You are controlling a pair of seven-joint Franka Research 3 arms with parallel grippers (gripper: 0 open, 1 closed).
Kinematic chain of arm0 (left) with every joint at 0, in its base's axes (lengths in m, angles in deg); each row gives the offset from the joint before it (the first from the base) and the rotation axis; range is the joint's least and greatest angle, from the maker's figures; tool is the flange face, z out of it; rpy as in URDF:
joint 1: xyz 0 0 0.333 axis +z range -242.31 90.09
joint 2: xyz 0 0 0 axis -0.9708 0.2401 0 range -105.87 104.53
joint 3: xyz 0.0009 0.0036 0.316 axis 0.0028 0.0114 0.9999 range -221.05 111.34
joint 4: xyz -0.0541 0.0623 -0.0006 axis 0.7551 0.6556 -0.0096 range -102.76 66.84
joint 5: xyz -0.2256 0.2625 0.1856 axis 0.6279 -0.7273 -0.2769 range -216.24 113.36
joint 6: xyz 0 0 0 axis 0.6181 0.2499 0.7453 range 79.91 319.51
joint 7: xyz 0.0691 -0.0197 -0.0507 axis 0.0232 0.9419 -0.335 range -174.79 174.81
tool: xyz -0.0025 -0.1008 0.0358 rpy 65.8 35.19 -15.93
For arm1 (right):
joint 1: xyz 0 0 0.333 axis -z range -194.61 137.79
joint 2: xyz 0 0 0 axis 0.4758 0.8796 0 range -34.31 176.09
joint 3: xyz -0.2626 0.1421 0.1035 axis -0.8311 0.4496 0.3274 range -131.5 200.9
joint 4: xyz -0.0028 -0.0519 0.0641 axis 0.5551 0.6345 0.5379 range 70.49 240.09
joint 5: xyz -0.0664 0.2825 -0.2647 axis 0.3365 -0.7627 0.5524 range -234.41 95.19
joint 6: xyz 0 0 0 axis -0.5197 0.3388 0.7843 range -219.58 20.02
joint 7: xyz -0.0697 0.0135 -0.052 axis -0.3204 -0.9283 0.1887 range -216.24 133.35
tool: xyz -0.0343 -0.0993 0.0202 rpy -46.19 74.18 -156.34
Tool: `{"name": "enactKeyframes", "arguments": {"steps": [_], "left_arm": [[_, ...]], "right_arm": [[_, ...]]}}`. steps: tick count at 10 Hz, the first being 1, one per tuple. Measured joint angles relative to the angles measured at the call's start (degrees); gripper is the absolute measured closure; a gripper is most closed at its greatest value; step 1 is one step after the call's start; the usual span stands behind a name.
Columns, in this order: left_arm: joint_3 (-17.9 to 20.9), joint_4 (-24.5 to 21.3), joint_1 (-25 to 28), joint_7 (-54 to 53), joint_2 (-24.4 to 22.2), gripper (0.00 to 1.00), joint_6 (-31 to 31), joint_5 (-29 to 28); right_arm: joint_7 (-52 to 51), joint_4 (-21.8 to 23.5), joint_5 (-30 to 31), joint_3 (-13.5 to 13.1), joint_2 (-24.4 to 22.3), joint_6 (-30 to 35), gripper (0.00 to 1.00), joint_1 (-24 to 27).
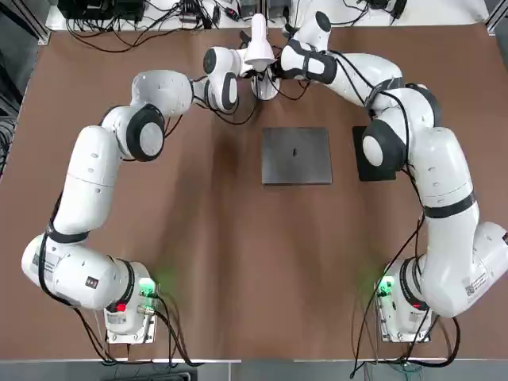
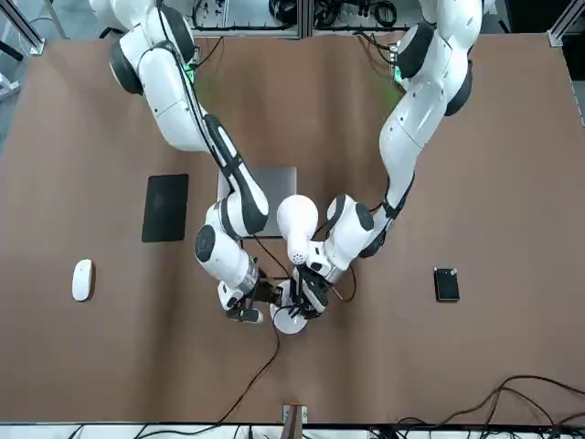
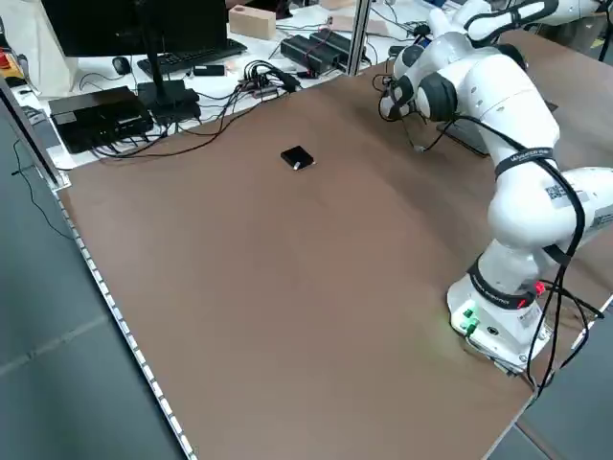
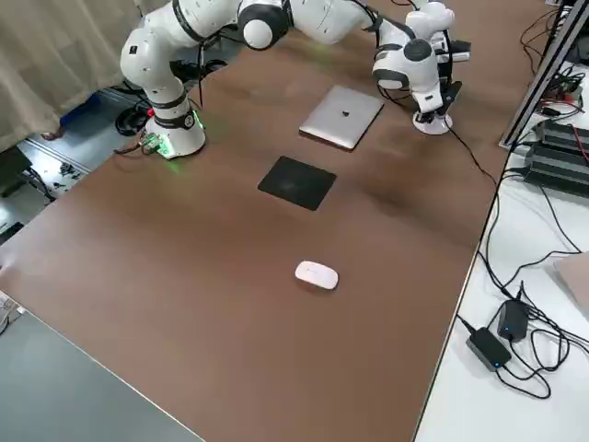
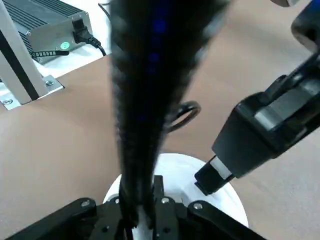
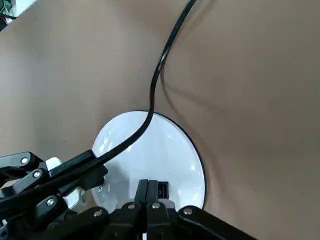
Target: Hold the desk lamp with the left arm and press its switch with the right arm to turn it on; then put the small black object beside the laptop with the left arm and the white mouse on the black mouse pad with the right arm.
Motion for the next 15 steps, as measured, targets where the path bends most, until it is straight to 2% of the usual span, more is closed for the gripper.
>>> {"name": "enactKeyframes", "arguments": {"steps": [10, 13, 15], "left_arm": [[0.0, 0.0, 0.3, 0.0, 0.0, 0.89, 0.3, 0.0], [0.1, 0.0, 0.3, 0.0, 0.0, 0.89, 0.4, 0.0], [0.1, 0.0, 0.4, 0.0, 0.0, 0.87, 0.4, 0.0]], "right_arm": [[-0.4, 0.0, 1.2, -1.0, 0.5, -3.1, 0.99, -2.0], [-0.5, 0.0, 1.4, -4.9, 0.6, -3.6, 0.99, -5.5], [-0.5, 0.0, 1.3, -5.8, 0.7, -3.9, 0.99, -6.5]]}}
